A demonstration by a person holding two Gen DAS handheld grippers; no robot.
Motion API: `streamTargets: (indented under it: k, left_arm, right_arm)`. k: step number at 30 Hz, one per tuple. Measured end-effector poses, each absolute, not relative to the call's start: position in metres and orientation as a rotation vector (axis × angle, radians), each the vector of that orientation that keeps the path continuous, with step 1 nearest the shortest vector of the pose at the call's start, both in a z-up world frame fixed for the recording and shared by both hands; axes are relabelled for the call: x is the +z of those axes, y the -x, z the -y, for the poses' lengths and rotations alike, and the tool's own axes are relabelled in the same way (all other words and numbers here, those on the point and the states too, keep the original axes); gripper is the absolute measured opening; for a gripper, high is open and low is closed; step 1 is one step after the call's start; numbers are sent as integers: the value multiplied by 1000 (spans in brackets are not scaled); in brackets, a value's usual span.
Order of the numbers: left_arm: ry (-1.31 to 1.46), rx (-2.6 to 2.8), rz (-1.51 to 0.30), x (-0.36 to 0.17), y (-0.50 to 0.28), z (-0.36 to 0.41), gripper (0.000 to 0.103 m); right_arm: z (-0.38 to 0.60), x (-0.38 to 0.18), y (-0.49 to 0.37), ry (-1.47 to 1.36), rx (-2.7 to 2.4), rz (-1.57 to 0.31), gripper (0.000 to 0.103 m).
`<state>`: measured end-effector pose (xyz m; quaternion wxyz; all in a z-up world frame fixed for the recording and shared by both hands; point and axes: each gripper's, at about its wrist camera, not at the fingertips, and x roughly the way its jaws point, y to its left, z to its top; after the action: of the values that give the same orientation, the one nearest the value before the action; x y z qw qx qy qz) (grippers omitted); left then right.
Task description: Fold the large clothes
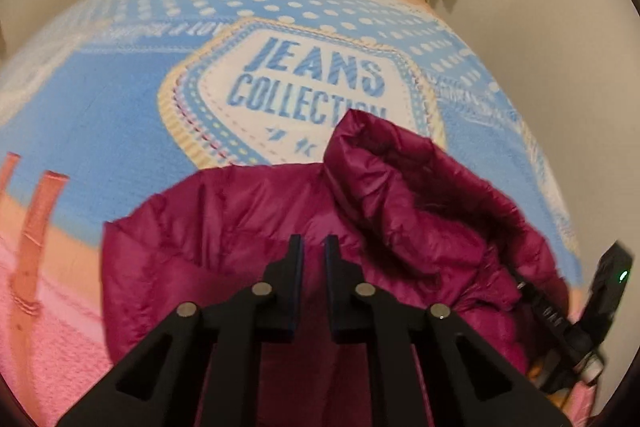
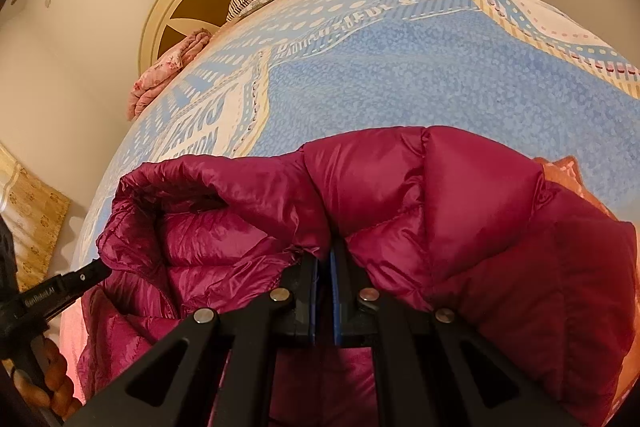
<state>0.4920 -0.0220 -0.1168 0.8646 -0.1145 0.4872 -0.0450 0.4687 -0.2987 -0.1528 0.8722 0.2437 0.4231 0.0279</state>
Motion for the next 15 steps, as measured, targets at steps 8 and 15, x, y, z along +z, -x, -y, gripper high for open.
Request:
streamTargets:
  k: [8,15]
  left_arm:
    - [155,-139,-939,-95,-515,55,86]
    - [234,-205,-1018,-104,-529,65,86]
  right_arm:
    - [298,-154,-467,-511,59,-875,3]
    - [301,-155,-466,-527,71,-865,3]
